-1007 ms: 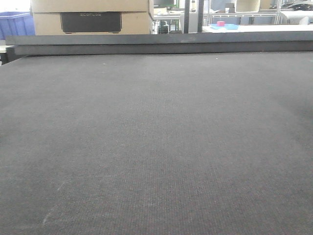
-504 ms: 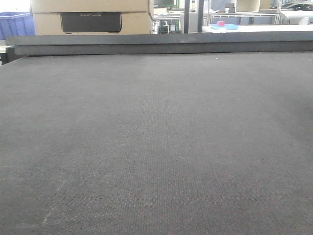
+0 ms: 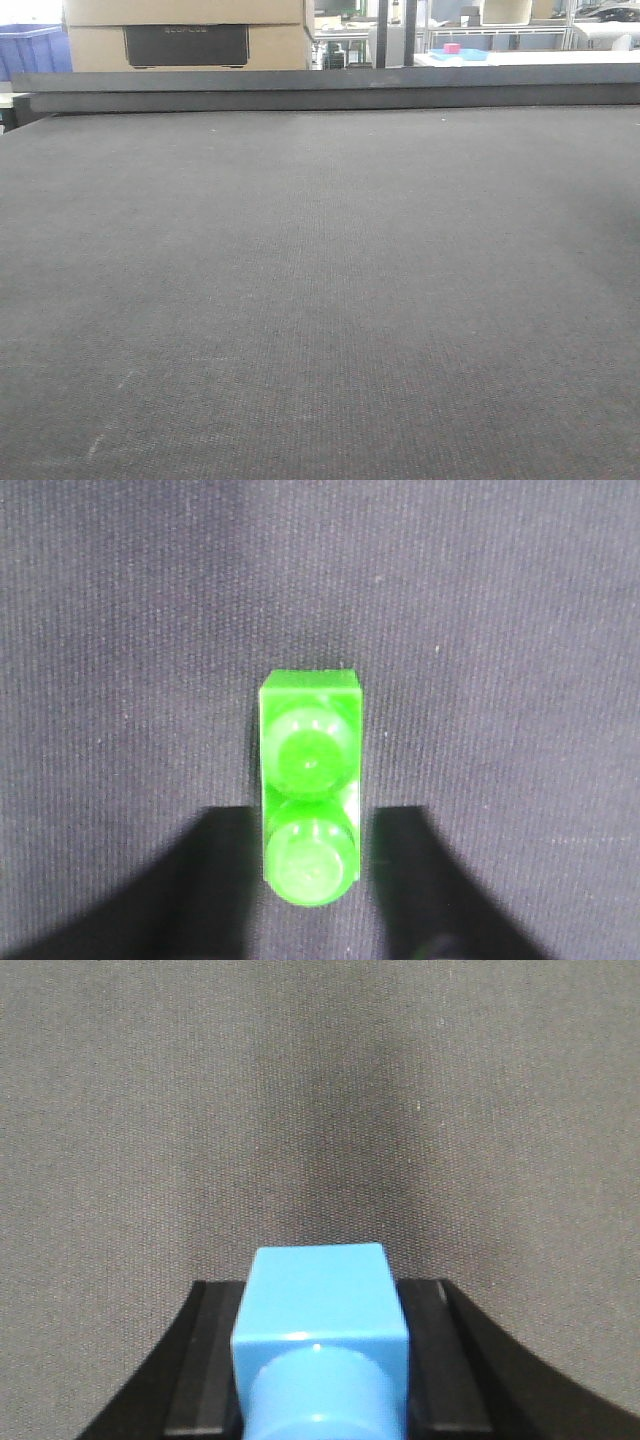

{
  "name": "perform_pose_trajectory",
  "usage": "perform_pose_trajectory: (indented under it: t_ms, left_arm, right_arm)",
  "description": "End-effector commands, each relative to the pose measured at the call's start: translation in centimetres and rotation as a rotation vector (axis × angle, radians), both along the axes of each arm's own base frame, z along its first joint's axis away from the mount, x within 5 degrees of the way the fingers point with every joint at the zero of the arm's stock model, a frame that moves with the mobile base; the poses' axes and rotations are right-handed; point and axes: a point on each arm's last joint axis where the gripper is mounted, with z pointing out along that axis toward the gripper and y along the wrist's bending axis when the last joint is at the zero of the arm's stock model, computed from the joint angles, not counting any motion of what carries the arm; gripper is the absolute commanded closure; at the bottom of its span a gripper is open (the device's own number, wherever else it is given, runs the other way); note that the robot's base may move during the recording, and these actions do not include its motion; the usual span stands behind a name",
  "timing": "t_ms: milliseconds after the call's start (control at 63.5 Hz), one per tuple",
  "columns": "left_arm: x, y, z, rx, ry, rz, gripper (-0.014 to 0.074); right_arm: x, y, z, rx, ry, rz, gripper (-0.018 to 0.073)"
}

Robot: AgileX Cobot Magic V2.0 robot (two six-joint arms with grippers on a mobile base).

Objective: Grab block from conveyor and place in blue bin
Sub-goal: 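Close left gripper on green brick and right gripper on blue brick, then lift both held bricks up off the conveyor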

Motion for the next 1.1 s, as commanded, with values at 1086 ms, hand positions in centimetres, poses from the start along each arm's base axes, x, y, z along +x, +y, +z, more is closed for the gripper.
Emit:
perform_pose_trajectory:
  t_ms: [1086]
  left_arm:
    - [1.2, 0.0, -6.1, -0.018, 0.066, -0.002, 0.0277]
  right_arm:
    - [0.2, -0.1, 0.0, -0.007, -0.001, 0.002, 0.0727]
